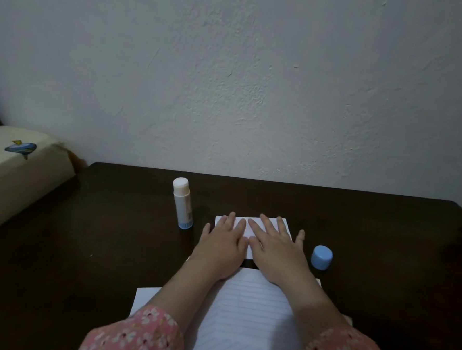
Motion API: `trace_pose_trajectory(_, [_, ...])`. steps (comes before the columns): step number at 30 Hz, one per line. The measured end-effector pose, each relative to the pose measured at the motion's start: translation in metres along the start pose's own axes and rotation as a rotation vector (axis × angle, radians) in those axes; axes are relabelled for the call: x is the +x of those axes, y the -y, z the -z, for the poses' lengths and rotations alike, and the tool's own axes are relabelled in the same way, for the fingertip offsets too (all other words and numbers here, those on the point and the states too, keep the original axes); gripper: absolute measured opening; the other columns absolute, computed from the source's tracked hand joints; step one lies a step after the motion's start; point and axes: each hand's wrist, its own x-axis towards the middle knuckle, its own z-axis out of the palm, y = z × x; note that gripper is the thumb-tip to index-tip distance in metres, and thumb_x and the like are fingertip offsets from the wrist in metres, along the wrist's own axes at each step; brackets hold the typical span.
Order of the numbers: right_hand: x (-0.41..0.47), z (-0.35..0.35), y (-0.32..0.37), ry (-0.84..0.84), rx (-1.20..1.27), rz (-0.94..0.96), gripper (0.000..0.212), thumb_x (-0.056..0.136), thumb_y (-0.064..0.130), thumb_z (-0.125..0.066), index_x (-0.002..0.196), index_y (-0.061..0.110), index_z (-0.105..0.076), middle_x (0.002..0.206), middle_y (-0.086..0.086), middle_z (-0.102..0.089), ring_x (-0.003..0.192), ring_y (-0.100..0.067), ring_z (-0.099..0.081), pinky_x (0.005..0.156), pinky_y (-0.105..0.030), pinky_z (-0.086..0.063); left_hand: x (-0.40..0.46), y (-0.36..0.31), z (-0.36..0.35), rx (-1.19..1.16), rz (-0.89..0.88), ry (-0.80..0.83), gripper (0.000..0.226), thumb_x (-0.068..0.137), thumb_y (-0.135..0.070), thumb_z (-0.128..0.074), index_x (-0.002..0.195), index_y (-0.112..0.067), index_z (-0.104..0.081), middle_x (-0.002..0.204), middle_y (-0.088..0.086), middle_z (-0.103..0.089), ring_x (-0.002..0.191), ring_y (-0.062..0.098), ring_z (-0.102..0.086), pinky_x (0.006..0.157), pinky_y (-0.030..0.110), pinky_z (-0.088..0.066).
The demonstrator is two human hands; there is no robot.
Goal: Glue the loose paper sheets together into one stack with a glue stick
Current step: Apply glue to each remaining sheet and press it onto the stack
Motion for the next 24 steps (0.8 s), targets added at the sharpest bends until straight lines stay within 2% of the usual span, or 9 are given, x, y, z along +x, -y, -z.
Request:
trace_pose_trajectory(4, [-0.002,-0.001,0.005,-0.018,0.022,-0.106,0.056,0.101,0.048,-0.019,0.152,0.037,0.0,0.161,0.008,0.009,0.147,-0.02,0.013,0.113,-0.059,0.008,0.001,-0.001,-0.001,-0.015,0.112,0.001,0.062,0.101,-0.045,-0.025,0.153,-0.019,-0.006,0.161,-0.002,0.0,0.147,0.015,0.001,0.117,0.049,-0.001])
trace_pose_trajectory(10, [-0.005,-0.002,0.009,-0.048,0.069,-0.231,0.069,0.098,0.053,-0.024,0.154,0.023,0.003,0.161,0.002,0.01,0.147,-0.017,0.013,0.115,-0.057,0.005,0.001,-0.001,-0.009,0.045,0.274,-0.036,0.075,0.096,-0.059,-0.022,0.153,-0.015,-0.001,0.161,0.002,0.002,0.148,0.02,0.001,0.117,0.047,-0.004])
trace_pose_trajectory(15, [-0.004,0.003,0.004,0.013,0.073,-0.2,0.067,0.099,0.055,-0.021,0.153,0.024,0.004,0.161,0.001,0.012,0.147,-0.019,0.014,0.114,-0.058,0.005,-0.004,0.007,0.003,0.023,0.191,-0.007,0.075,0.096,-0.057,-0.029,0.153,-0.016,-0.004,0.161,0.003,0.0,0.148,0.021,-0.002,0.117,0.047,-0.006])
trace_pose_trajectory(18, [-0.008,0.007,0.002,0.059,0.046,-0.124,0.06,0.1,0.053,-0.018,0.152,0.034,0.006,0.16,0.0,0.017,0.146,-0.022,0.019,0.112,-0.062,0.007,-0.011,0.007,0.01,0.072,0.028,-0.026,0.07,0.099,-0.05,-0.033,0.153,-0.018,-0.003,0.16,0.0,0.008,0.147,0.018,0.005,0.117,0.047,-0.003])
trace_pose_trajectory(20, [-0.012,0.008,0.002,0.069,0.0,-0.063,0.058,0.1,0.053,-0.017,0.151,0.038,0.006,0.16,0.002,0.018,0.145,-0.021,0.02,0.11,-0.063,0.009,-0.014,0.006,0.014,0.081,-0.047,0.022,0.067,0.099,-0.048,-0.034,0.153,-0.02,-0.005,0.16,-0.002,0.006,0.147,0.016,0.004,0.117,0.047,-0.003])
trace_pose_trajectory(24, [-0.019,0.007,-0.001,0.085,-0.032,-0.094,0.064,0.097,0.059,-0.016,0.151,0.037,0.009,0.159,0.005,0.019,0.146,-0.017,0.018,0.111,-0.062,0.008,-0.019,0.012,0.017,0.037,-0.044,0.119,0.062,0.101,-0.045,-0.031,0.153,-0.022,-0.006,0.161,-0.006,0.002,0.147,0.012,0.001,0.116,0.05,0.0])
